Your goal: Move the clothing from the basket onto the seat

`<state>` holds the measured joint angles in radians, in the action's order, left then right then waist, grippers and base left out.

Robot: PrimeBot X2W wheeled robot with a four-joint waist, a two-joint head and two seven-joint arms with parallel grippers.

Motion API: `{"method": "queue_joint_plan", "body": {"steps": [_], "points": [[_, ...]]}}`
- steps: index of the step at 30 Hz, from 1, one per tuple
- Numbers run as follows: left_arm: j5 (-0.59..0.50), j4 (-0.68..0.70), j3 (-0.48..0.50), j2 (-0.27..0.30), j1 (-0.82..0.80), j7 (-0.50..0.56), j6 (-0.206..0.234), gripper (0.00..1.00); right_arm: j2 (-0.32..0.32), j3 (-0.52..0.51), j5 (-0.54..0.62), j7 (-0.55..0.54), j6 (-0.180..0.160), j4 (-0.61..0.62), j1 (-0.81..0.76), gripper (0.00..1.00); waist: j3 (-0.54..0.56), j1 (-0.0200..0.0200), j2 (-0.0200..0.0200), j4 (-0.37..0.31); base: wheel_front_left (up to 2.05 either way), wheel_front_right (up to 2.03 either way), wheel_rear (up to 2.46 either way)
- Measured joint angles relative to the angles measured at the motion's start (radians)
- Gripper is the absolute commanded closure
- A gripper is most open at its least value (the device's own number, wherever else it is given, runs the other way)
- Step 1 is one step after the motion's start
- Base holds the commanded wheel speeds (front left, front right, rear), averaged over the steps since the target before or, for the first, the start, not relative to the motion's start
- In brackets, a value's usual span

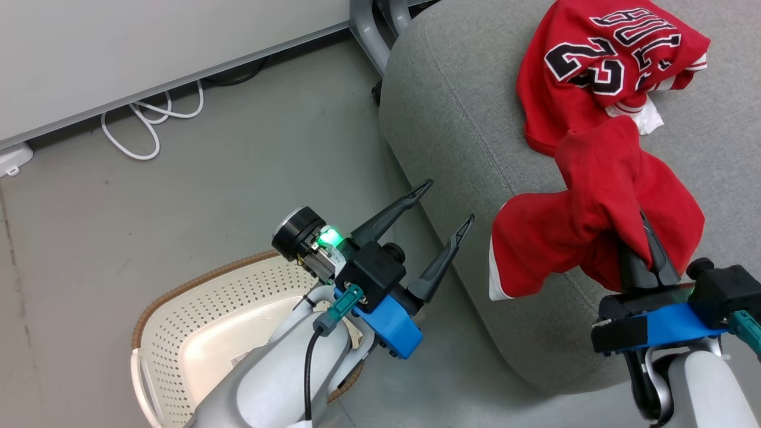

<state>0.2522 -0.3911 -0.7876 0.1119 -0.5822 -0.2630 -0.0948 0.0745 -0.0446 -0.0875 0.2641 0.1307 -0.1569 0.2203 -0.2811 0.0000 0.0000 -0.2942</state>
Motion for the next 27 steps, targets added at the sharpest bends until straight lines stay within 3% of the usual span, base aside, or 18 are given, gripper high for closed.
{"method": "queue_joint_plan", "body": {"steps": [8,17,22,27], "points": [[0.000,0.005,0.005,0.011,-0.001,0.000,0.006,0.00,0.009,0.025,0.003,0.000,0.000,0.015,0.058,1.00,-0.015,0.0000,0.0000,0.004,0.00,0.00,0.00],[-0.018,0.038,0.012,0.035,-0.052,0.008,0.015,0.00,0.073,-0.039,-0.002,0.000,0.000,0.055,0.321,1.00,-0.110,0.0001,0.0000,0.016,0.00,0.00,0.00],[-0.041,0.073,0.010,0.046,-0.112,0.025,0.016,0.00,0.144,-0.149,0.000,0.000,0.000,0.077,0.507,1.00,-0.200,0.0001,0.0000,0.029,0.00,0.00,0.00],[-0.057,0.111,0.012,0.060,-0.167,0.042,0.018,0.00,0.260,-0.260,-0.003,0.000,0.000,0.041,0.662,1.00,-0.304,0.0001,0.0000,0.049,0.00,0.00,0.00]]}}
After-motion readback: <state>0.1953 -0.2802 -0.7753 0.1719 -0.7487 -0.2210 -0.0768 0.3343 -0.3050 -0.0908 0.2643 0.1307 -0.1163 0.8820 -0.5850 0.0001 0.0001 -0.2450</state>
